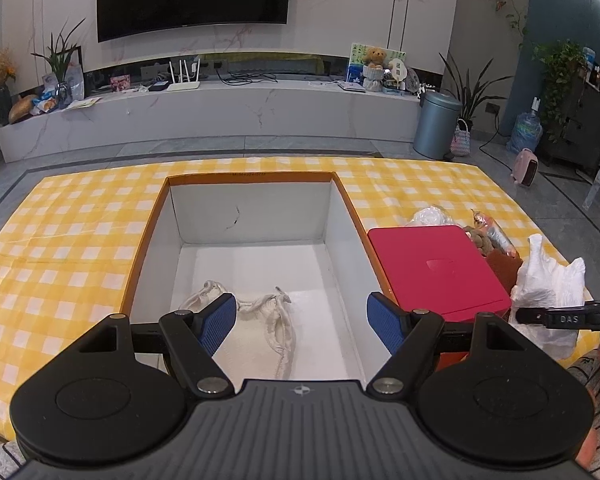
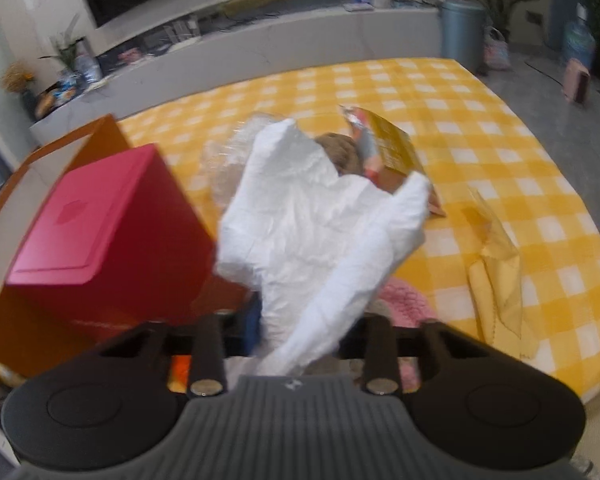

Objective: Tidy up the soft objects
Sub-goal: 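Lift the white cloth up off the pile with the right tool, then move the left tool toward the brown bear sponge while the right holds the cloth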

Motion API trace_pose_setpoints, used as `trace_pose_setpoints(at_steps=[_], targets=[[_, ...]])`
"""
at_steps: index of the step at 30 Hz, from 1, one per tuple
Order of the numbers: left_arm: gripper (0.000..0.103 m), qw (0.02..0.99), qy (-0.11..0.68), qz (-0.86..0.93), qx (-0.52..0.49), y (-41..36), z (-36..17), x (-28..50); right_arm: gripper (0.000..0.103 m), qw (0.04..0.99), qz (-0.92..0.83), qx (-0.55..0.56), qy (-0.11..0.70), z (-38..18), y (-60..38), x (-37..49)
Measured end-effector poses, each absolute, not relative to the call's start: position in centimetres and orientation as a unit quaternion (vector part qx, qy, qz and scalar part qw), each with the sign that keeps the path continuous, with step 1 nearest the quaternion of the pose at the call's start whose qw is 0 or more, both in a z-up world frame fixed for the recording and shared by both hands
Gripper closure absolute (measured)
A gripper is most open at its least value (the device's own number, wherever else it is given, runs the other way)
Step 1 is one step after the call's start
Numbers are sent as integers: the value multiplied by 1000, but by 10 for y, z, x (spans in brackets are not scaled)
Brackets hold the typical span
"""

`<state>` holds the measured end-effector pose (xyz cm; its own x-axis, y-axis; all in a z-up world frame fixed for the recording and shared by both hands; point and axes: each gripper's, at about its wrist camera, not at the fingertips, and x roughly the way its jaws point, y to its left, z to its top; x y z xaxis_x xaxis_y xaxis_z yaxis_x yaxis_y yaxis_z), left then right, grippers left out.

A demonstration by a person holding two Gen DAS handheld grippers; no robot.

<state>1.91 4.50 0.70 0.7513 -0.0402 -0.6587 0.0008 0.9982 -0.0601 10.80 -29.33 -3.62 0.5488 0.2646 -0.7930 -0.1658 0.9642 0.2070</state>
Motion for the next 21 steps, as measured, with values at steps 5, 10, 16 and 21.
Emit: trace_pose_setpoints(at_steps=[5, 10, 16, 21], targets=[[16, 941, 337, -5, 0, 29, 19, 15, 84, 889, 126, 55, 437, -24, -299, 98], [16, 943, 330, -33, -8, 4, 33, 18, 84, 899, 123, 85, 412, -16, -317, 90], [15, 933, 344, -109, 13, -46, 41, 32, 83, 904, 51, 135, 403, -22, -342, 91], [20, 893, 417, -149, 75, -105, 23, 66, 84, 902, -30, 184, 390, -31, -367, 93]])
